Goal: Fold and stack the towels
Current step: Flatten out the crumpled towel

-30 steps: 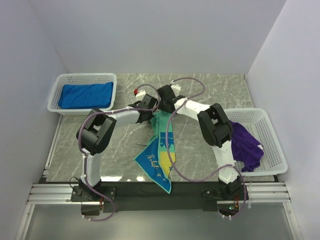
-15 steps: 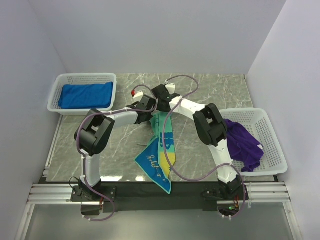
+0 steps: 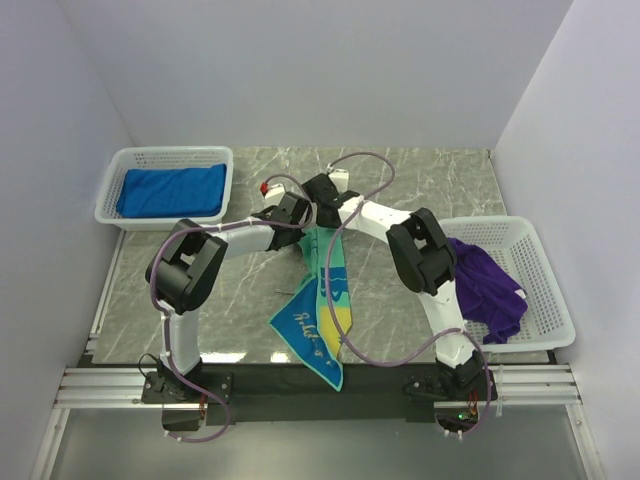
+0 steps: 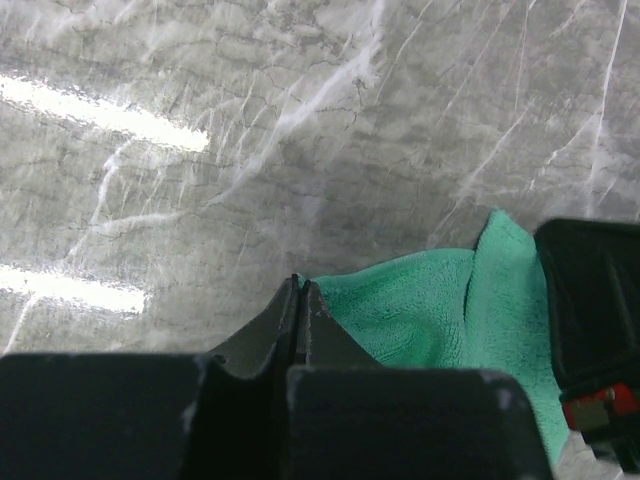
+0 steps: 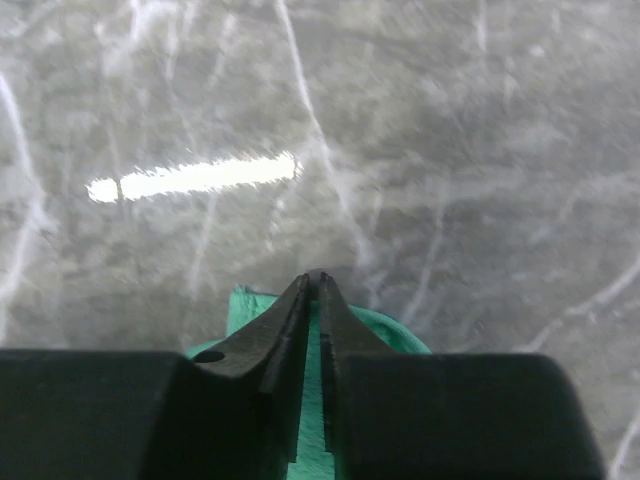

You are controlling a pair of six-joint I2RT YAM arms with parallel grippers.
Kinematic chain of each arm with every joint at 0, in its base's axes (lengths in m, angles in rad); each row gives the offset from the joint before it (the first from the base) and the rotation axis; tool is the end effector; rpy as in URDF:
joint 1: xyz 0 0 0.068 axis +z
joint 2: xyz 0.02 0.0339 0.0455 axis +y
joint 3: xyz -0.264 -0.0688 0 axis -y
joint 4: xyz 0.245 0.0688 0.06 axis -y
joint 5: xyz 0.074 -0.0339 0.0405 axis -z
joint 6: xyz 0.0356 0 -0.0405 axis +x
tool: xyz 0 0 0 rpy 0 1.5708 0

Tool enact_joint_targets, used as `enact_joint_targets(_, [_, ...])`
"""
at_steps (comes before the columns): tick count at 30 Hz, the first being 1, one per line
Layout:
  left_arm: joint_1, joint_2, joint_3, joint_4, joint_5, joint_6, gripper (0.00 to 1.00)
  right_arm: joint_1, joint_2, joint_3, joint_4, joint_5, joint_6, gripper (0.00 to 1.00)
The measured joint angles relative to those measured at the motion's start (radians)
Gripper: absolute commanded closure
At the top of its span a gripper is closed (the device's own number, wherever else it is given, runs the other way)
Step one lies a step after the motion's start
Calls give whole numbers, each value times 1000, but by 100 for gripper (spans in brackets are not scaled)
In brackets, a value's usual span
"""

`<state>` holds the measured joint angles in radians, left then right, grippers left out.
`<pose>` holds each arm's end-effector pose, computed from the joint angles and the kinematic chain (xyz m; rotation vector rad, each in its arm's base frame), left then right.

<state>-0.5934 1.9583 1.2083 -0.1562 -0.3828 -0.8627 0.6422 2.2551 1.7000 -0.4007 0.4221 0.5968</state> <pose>0.3440 -0.2160 0.1506 -0.4800 2.3507 -0.2034 0.3996 0.2807 0.1530 0.1090 2.4091 0.0240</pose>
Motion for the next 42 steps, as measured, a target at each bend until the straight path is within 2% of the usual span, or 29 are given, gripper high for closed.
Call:
enact_joint_targets(3, [-1, 0, 0, -1, -3, 4, 99, -1, -37, -63, 23, 5, -6, 97])
enact_joint_targets(11, [-4, 0, 0, -2, -8, 11, 99, -52, -167, -265, 73, -4, -14, 99])
enact_joint_targets(14, [-4, 0, 0, -2, -9, 12, 99, -82, -204, -314, 77, -8, -16, 90])
enact_joint_targets(15, [-4, 0, 0, -2, -9, 12, 99, -91, -225, -340, 79, -13, -24, 80])
enact_joint_targets(17, [-4, -2, 0, -3, -8, 12, 99, -101, -269, -391, 82, -20, -44, 70])
enact_joint_targets(18, [-4, -3, 0, -6, -8, 12, 99, -98, -300, -420, 84, -21, -55, 61])
enact_joint_targets(21, [-6, -5, 0, -13, -8, 12, 99, -53, -411, -487, 85, -29, -72, 51])
enact_joint_targets(26, [-6, -8, -2, -17, -8, 12, 99, 98, -560, -521, 117, -62, -90, 48])
enact_joint_targets(30, [-8, -15, -10, -23, -8, 12, 99, 187, -578, -542, 140, -84, -74, 48])
enact_joint_targets(42, [-6, -16, -5, -37, -9, 13, 99, 234, -475, -551, 132, -90, -50, 51])
